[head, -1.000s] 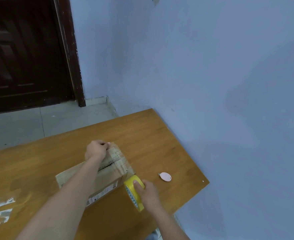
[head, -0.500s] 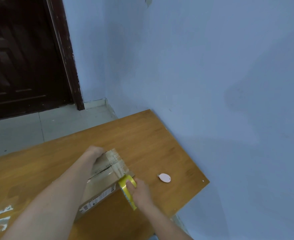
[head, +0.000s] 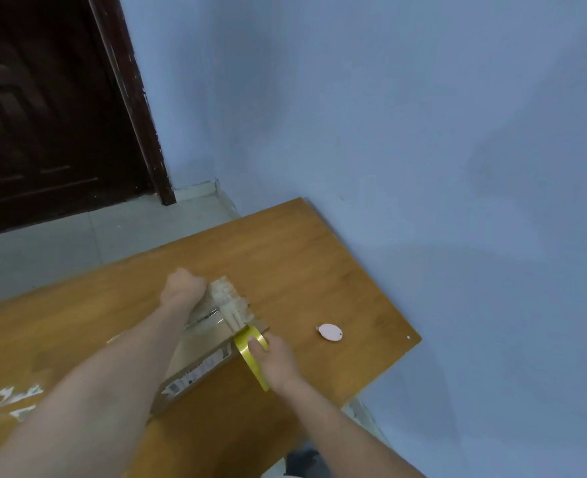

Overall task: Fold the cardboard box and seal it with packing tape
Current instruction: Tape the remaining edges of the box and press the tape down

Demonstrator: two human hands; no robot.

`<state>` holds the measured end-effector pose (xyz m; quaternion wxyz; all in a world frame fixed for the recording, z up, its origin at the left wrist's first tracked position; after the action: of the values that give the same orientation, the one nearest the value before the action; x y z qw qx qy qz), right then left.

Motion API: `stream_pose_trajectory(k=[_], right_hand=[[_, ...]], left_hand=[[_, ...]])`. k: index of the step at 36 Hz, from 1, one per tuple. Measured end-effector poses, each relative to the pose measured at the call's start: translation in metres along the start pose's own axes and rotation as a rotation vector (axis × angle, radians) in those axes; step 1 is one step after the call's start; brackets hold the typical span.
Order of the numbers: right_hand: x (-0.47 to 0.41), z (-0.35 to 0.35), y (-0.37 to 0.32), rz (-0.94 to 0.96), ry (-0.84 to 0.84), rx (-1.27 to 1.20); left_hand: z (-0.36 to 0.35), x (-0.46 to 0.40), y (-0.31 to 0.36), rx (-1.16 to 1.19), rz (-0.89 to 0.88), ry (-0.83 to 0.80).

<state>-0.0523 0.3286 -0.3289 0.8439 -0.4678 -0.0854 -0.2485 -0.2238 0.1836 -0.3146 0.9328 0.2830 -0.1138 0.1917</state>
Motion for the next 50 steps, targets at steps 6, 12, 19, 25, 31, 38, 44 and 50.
stream_pose_trajectory(k=[6,12,19,25,31,38,44,50], right_hand=[[0.002,0.001,-0.003,0.019,-0.046,-0.206],[-0.001,-0.005,-0.008,0.075,-0.039,-0.253],[-0.008,-0.013,-0.002,0.145,-0.016,-0.229],[-0.015,-0.014,0.001,0.179,0.035,-0.082],[-0.026,-0.018,-0.001,0.267,0.16,0.166],[-0.036,-0.027,0.013,0.024,0.056,0.351],[-0.034,-0.019,0.009,0.011,-0.081,0.236],[-0.007,0.007,0.039,0.038,-0.223,-0.193]], left_hand=[[0.007,0.025,0.005,0.126,-0.47,0.364],[0.009,0.064,-0.014,-0.135,-0.684,0.354],[-0.017,0.096,-0.045,-0.315,-0.671,0.26],[-0.021,0.09,-0.05,-0.449,-0.722,0.215],[-0.022,0.084,-0.048,-0.542,-0.69,0.18],[-0.021,0.087,-0.048,-0.54,-0.688,0.191],[-0.021,0.084,-0.046,-0.508,-0.665,0.178],[-0.014,0.087,-0.046,-0.407,-0.721,0.193]])
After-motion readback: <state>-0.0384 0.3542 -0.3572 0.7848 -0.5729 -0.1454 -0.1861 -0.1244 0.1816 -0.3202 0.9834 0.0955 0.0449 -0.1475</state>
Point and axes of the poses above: each hand's wrist, its own x-axis away from the middle knuckle, its own z-axis out of the back of the hand, y = z × x, the point moved 1 cm from there along -x, towards the middle knuckle, and after that the axes turned 10 degrees about y, right-handed, at the moved point
